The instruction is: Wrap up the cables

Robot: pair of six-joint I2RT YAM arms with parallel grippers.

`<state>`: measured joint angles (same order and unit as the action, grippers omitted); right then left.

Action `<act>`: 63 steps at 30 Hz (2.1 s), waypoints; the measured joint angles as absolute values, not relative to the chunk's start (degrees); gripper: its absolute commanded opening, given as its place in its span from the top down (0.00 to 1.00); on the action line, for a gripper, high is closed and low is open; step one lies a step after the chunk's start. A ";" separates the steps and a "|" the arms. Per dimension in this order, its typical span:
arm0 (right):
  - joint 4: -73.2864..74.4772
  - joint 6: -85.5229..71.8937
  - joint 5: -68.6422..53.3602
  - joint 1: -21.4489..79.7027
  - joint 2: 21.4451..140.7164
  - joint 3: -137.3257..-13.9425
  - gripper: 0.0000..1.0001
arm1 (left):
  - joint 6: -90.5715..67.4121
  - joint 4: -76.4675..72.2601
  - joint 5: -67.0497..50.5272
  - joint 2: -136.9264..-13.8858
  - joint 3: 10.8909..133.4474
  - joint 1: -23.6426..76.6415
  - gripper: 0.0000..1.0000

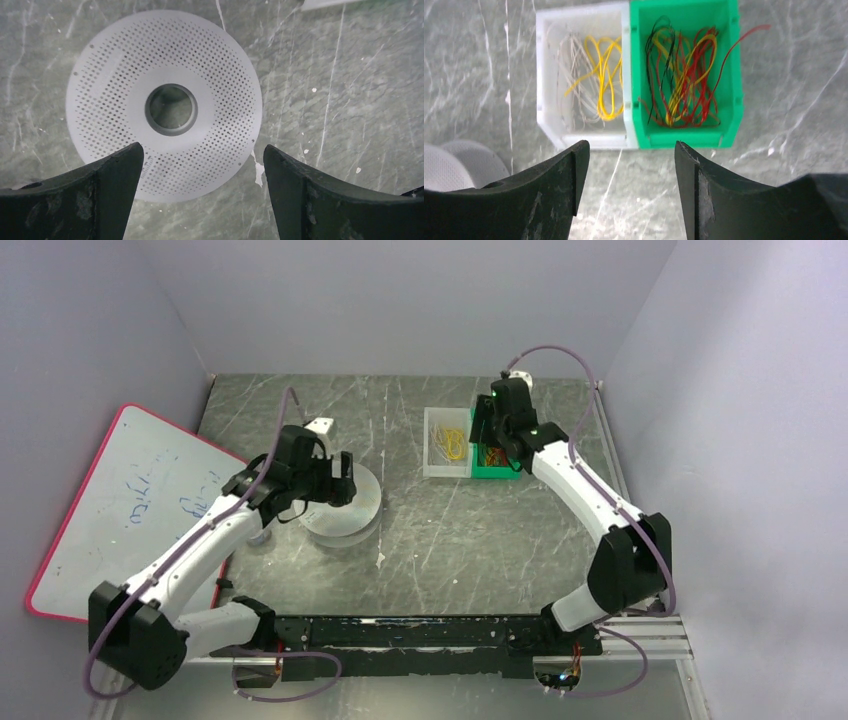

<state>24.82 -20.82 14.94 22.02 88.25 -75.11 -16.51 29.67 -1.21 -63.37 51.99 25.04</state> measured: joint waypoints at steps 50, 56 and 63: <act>21.23 -21.69 8.45 27.03 59.37 -50.04 0.04 | -26.13 33.06 12.43 -95.57 65.91 38.09 0.07; 21.23 -21.69 8.45 27.03 59.37 -49.98 0.04 | -26.15 32.27 12.45 -96.33 64.84 38.09 0.11; 21.23 -21.71 8.47 27.03 59.37 -49.98 0.04 | -25.96 31.75 12.49 -96.33 63.99 38.09 0.24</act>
